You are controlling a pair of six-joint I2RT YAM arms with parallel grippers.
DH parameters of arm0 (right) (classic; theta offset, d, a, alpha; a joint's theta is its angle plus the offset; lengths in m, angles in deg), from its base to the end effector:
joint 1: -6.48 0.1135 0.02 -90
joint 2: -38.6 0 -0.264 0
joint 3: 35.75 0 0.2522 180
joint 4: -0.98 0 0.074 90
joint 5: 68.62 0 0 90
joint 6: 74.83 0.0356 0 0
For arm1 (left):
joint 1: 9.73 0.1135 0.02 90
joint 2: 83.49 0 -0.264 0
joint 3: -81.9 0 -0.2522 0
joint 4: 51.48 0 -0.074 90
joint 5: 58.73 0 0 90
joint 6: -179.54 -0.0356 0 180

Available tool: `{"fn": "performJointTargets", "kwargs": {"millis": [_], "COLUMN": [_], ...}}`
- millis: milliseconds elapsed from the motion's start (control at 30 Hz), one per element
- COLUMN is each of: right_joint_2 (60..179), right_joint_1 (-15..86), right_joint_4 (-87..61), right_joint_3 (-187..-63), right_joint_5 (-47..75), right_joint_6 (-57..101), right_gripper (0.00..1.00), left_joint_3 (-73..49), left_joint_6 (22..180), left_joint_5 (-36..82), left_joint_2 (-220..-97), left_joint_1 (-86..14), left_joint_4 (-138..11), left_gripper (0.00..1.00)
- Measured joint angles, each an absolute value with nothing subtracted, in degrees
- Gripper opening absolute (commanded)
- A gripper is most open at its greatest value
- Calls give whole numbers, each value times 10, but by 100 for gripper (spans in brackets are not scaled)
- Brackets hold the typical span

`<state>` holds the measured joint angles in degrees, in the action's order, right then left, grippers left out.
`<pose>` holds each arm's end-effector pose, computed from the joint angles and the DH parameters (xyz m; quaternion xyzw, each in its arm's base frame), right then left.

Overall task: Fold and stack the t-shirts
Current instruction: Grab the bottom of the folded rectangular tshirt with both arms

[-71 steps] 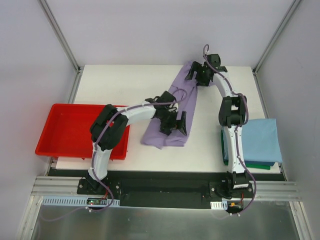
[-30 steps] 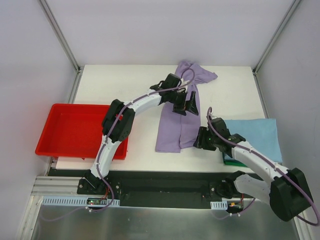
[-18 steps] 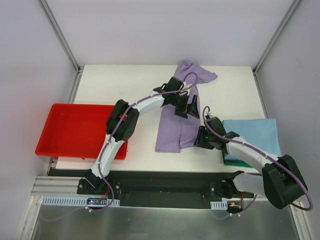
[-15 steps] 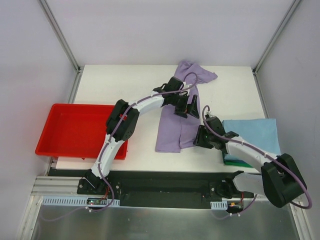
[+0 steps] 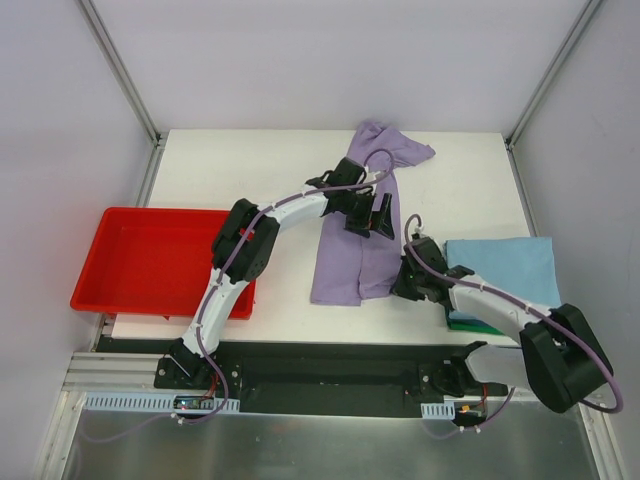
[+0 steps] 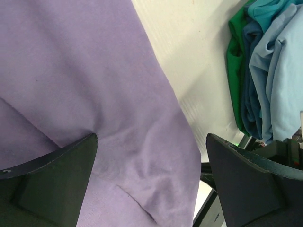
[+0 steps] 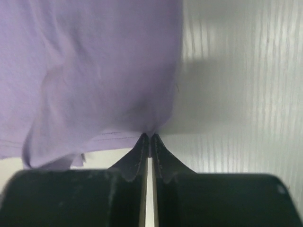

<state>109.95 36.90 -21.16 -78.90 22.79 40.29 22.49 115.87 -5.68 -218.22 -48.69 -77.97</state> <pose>0.1969 0.1146 0.1601 -0.0393 0.9398 0.1478 0.3055 0.3972 -0.3487 0.1727 0.2263 0.8420 -0.4561 0.1782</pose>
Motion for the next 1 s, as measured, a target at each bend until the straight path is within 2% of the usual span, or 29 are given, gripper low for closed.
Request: {"fn": "performJointTargets", "kwargs": {"millis": [300,400,500,567,633,700,733,867,900,1000], "right_joint_2": [905,831,777,757,746,739,736,712,709,714], "right_joint_1": [397,402,406,407,407,407,407,408,408,407], "right_joint_4": [-287,-300,-336,-359,-391,-424,-439,-450,-446,-413], "right_joint_3": [-681,-642,-629,-632,-646,-666,-677,-715,-722,-740], "right_joint_5": [215,199,190,190,195,206,210,226,226,215], "right_joint_6": [477,517,541,548,543,531,519,467,457,427], "right_gripper": [3,15,36,54,66,85,97,100,97,97], "left_joint_3": [201,191,179,163,132,88,61,-1,-10,-49], "left_joint_6": [1160,1161,1161,1161,1161,1161,1160,1158,1158,1158], "left_joint_5": [-29,-30,-41,-48,-57,-56,-56,-56,-56,-43], "left_joint_2": [-2175,-2171,-2165,-2156,-2135,-2102,-2080,-2000,-1982,-1913], "left_joint_1": [-487,-487,-487,-488,-488,-491,-494,-518,-522,-533], "left_joint_4": [-758,-748,-740,-733,-730,-735,-743,-765,-766,-762], "left_gripper": [99,99,99,99,99,99,99,99,99,99]}}
